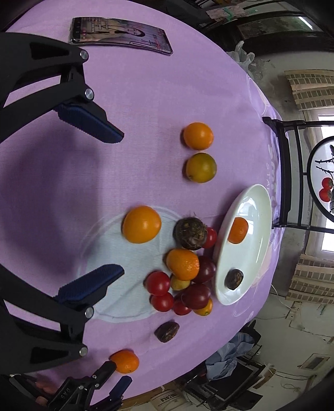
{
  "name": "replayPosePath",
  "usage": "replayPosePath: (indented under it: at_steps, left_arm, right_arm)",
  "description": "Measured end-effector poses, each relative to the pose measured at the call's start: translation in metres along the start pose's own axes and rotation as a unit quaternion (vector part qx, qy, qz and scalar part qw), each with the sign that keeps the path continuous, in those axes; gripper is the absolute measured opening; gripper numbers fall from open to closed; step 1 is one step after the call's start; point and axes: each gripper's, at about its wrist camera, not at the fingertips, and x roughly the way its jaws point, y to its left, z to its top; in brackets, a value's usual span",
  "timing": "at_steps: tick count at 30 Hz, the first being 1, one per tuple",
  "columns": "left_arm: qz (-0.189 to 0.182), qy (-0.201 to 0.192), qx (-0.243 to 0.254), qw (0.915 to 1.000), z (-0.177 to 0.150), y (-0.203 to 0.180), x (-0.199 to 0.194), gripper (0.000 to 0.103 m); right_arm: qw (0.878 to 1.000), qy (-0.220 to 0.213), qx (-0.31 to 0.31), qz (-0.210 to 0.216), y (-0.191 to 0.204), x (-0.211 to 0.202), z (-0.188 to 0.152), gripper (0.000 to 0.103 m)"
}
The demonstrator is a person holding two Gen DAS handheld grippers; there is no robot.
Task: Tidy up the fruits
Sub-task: 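Grasp a yellow-orange citrus with the left tool while the right tool grasps a large orange, then carry both citrus fruits over the white plate and open both tools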
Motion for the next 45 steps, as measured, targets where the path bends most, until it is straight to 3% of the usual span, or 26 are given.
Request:
replayPosePath:
  at_steps: [7, 12, 13, 14, 15, 20, 33, 35, 36, 43, 45]
  left_arm:
    - [0.003, 0.015, 0.012, 0.9998, -0.018, -0.003, 0.002, 0.093]
    - [0.002, 0.023, 0.01, 0.9997, -0.017, -0.003, 0.007, 0.093]
    - [0.001, 0.024, 0.01, 0.9997, -0.017, -0.003, 0.008, 0.093]
    - [0.001, 0.025, 0.011, 0.9996, -0.016, -0.004, 0.008, 0.093]
    - [0.002, 0.025, 0.012, 0.9996, -0.016, -0.004, 0.009, 0.093]
    - [0.005, 0.029, 0.011, 0.9995, -0.013, -0.004, 0.013, 0.093]
    - [0.023, 0.021, 0.019, 0.9993, -0.001, -0.01, 0.025, 0.093]
    - [0.027, 0.023, 0.027, 0.999, 0.003, -0.012, 0.029, 0.085]
    - [0.027, 0.029, 0.024, 0.9989, 0.005, -0.012, 0.033, 0.075]
    - [0.025, 0.029, 0.024, 0.999, 0.018, -0.013, 0.044, 0.063]
    - [0.02, 0.024, 0.034, 0.9989, 0.019, -0.016, 0.044, 0.052]
  right_arm:
    - [1.0, 0.021, 0.017, 0.01, -0.004, 0.011, -0.009, 0.07]
    - [0.998, 0.028, 0.041, 0.026, -0.009, 0.017, -0.004, 0.063]
    - [0.998, 0.03, 0.043, 0.026, -0.01, 0.019, -0.003, 0.06]
    - [0.998, 0.033, 0.044, 0.028, -0.01, 0.021, -0.001, 0.049]
    - [0.998, 0.036, 0.044, 0.023, -0.009, 0.023, 0.0, 0.046]
    - [0.999, 0.037, 0.034, 0.016, -0.004, 0.025, 0.001, 0.044]
    - [0.995, 0.025, -0.007, 0.097, 0.03, 0.005, -0.005, 0.044]
    - [0.994, 0.028, -0.011, 0.101, 0.033, 0.006, -0.006, 0.044]
    - [0.994, 0.029, -0.012, 0.102, 0.033, 0.007, -0.007, 0.044]
    - [0.994, 0.032, -0.016, 0.106, 0.033, 0.006, -0.006, 0.044]
    - [0.993, 0.031, -0.019, 0.108, 0.034, 0.005, -0.005, 0.044]
